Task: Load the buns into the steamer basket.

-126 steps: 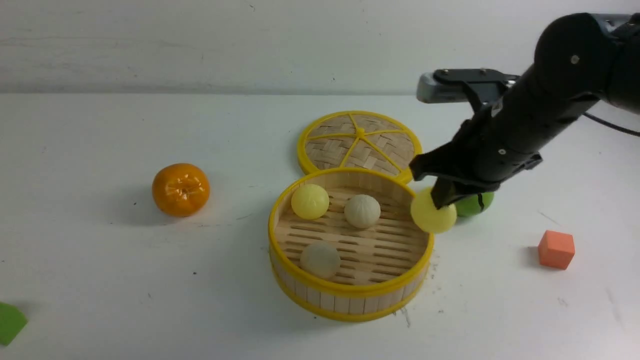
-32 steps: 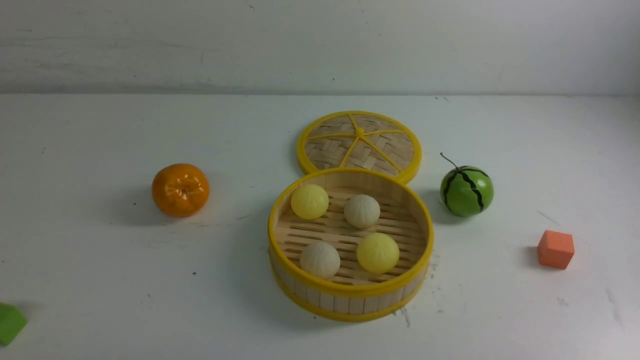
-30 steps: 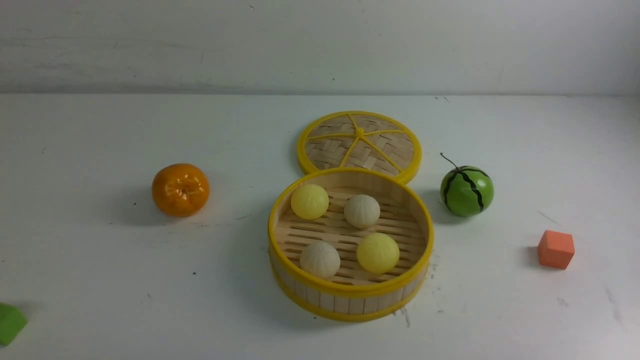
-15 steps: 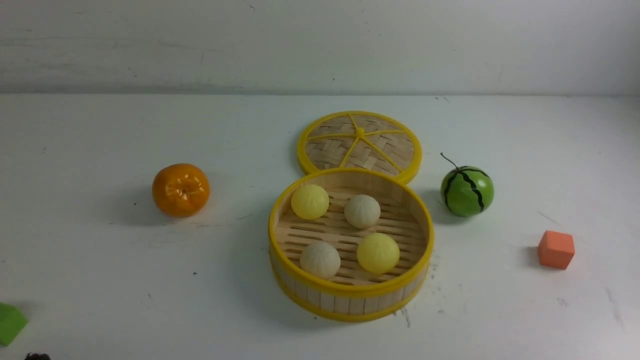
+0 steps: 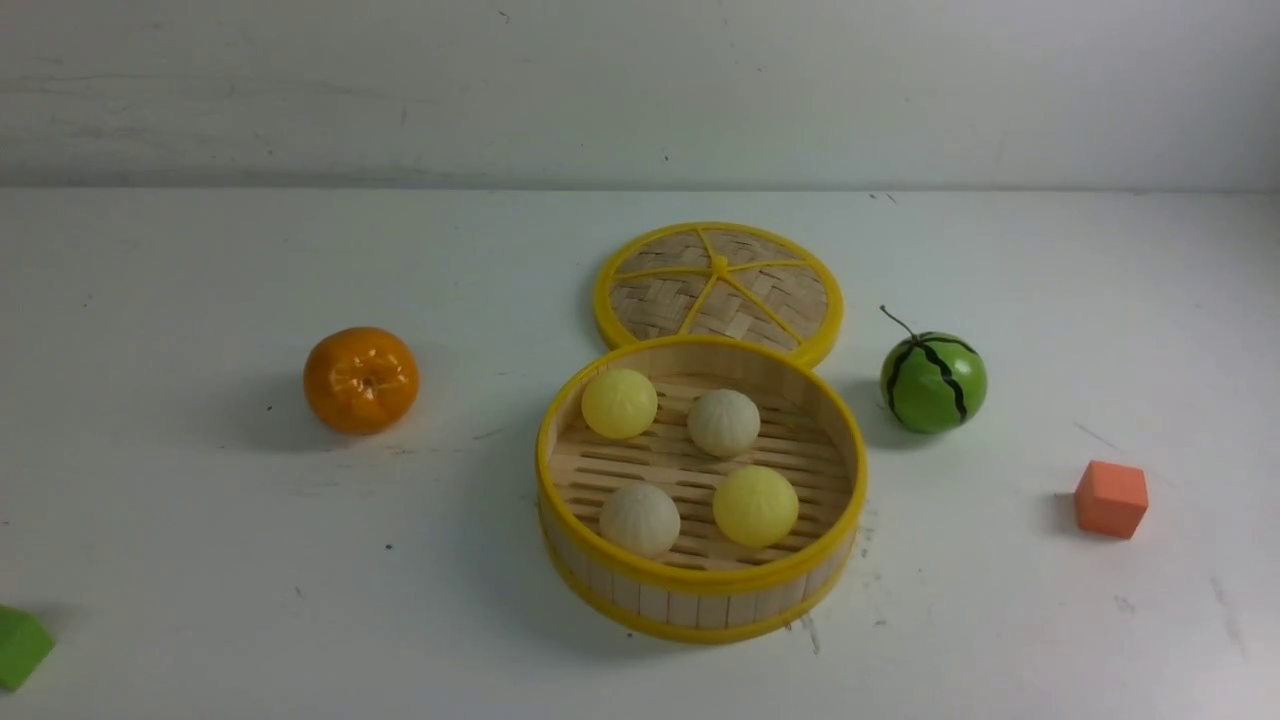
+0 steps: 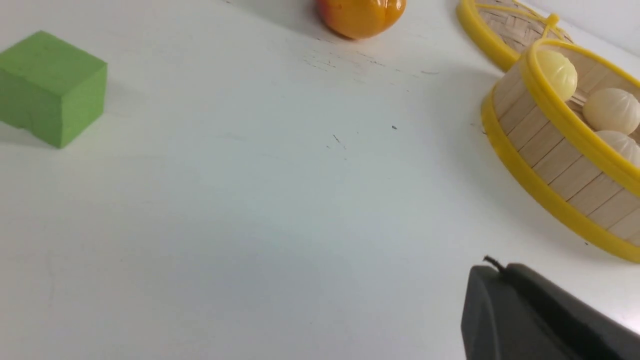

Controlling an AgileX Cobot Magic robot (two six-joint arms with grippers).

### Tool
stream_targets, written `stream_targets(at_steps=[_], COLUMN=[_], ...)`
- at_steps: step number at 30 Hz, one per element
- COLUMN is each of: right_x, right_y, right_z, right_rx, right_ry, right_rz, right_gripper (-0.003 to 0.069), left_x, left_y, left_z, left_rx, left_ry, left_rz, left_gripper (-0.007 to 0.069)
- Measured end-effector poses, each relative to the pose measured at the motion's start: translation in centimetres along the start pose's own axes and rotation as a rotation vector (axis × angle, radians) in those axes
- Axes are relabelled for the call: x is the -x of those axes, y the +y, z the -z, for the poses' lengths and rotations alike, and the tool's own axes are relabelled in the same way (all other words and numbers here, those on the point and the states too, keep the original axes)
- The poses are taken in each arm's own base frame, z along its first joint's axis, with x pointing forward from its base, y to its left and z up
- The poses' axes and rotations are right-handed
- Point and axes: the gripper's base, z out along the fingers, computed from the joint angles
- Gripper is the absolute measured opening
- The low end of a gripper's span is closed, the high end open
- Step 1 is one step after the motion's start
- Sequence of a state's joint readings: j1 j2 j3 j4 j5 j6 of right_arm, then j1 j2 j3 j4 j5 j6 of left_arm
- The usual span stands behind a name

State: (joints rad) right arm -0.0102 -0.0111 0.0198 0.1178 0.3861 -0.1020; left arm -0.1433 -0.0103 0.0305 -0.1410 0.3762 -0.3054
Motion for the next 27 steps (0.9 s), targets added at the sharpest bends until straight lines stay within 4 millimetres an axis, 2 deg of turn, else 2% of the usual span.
stream_targets(at_steps=[27], right_x=[0.0], right_y=[0.0], right_z=[0.0], right_rx=[0.0], right_ry=[0.0], right_rz=[0.0], right_gripper=[0.0008], left_x=[0.0], left_y=[0.0], left_z=[0.0], left_rx=[0.0], left_ry=[0.0], left_rz=[0.005], left_gripper=[-0.0013])
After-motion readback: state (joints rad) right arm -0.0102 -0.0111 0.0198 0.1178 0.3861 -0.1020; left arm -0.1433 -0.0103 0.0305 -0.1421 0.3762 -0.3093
